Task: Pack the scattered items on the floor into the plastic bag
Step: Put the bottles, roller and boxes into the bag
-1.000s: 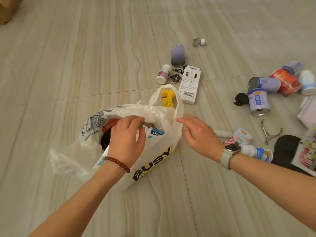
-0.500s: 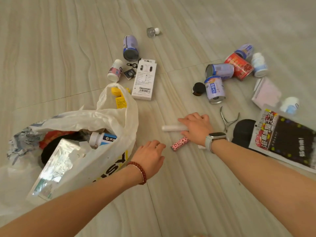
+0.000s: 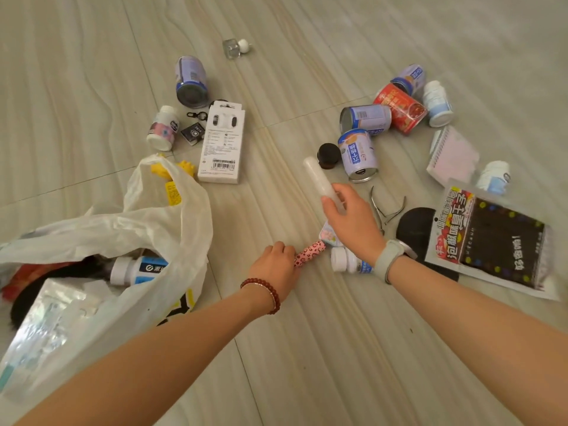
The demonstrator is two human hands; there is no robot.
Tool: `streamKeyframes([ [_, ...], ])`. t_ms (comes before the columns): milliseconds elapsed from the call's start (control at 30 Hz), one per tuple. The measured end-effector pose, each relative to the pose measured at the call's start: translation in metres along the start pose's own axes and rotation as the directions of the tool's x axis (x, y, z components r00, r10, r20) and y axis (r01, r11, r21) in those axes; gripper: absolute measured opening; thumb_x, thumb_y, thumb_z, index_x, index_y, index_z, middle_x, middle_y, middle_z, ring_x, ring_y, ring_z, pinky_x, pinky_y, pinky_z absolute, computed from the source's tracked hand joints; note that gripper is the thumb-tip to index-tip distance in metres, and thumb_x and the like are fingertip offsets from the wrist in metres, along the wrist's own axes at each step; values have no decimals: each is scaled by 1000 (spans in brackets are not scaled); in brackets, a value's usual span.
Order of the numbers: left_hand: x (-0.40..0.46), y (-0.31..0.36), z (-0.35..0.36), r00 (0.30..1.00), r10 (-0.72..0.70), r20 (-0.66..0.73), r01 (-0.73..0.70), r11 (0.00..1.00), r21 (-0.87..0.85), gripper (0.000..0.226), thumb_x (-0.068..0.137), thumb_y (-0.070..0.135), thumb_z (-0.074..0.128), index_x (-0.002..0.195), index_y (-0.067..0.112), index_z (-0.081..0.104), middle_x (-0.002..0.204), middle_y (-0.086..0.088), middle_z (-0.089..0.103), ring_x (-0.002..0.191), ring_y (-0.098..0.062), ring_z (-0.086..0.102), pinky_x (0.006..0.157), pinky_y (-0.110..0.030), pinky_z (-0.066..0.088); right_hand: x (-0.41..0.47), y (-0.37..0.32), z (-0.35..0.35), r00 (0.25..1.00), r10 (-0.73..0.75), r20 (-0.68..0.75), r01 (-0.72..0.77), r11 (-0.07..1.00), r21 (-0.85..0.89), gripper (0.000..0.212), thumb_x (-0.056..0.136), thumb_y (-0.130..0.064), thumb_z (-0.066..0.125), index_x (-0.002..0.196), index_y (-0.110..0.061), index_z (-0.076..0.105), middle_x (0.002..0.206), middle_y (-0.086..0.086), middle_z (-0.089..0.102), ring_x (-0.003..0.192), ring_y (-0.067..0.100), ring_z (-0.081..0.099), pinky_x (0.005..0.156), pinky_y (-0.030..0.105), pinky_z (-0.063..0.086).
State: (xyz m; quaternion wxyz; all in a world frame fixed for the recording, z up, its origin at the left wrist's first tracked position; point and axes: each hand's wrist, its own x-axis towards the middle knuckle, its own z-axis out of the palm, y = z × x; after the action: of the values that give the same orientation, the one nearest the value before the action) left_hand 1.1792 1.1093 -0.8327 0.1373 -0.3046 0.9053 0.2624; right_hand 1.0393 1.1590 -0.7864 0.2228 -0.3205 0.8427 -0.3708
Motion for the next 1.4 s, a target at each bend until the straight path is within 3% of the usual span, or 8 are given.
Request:
streamKeyframes([
  [300,-109,-74,-91,918,132,-373,-131,991,27,39,83,38,34,100,15,60,79,-2,64,66,-20,59,55,-31,50,-25,-55,30,979,-147,145,140,988,59,32,90,-8,49,121,-8,53,103,2,51,94,13,47,75,14,31],
  [433,-159,-135,-117,860,-27,-510,44,999,22,40,81,36,40,100,11,65,82,-4,62,64,-19,56,56,-22,43,-43,-105,62,908,-279,314,254,960,119,30,90,-12,50,119,-15,54,103,-3,55,86,12,50,66,4,36],
  [567,-184,-192,-121,830,-189,-525,253,966,52,40,81,37,45,101,12,68,90,-9,65,78,-28,60,69,-39,50,-59,-139,91,822,-317,474,359,933,2,28,88,-22,52,116,-17,50,107,3,59,77,17,50,72,29,43],
  [700,-183,-218,-119,840,-231,-492,357,917,179,31,79,35,53,98,18,70,89,-8,67,85,-33,60,76,-45,44,-72,-154,120,811,-251,528,387,907,-163,31,88,-30,50,116,-16,49,114,5,60,94,22,54,78,31,43],
  [967,-168,-238,-134,847,-256,-467,432,842,324,17,78,14,65,94,18,71,92,-10,67,85,-34,57,77,-43,42,-82,-181,169,750,-312,584,428,901,-67,44,92,-12,43,136,-9,39,139,13,44,124,27,43,103,31,31],
  [1100,-177,-221,-126,815,-228,-532,380,904,195,29,84,30,45,93,16,69,95,-7,68,86,-32,61,77,-42,45,-86,-170,163,706,-398,586,564,816,-126,44,93,-13,37,137,-14,38,146,5,37,132,22,33,108,29,27],
  [1200,-181,-199,-120,813,-153,-561,272,953,135,37,82,35,38,94,16,68,94,-4,67,86,-29,61,76,-40,46,-85,-147,137,723,-481,496,626,761,-173,38,90,-14,35,123,-10,53,130,8,53,118,26,47,99,34,39],
  [1400,-136,-123,-107,830,96,-549,-15,988,151,34,79,32,40,96,17,66,93,-3,67,87,-27,64,73,-37,49,-73,-55,57,871,-289,396,439,821,-365,42,78,-21,33,106,-7,61,106,14,63,96,34,61,79,43,53],
])
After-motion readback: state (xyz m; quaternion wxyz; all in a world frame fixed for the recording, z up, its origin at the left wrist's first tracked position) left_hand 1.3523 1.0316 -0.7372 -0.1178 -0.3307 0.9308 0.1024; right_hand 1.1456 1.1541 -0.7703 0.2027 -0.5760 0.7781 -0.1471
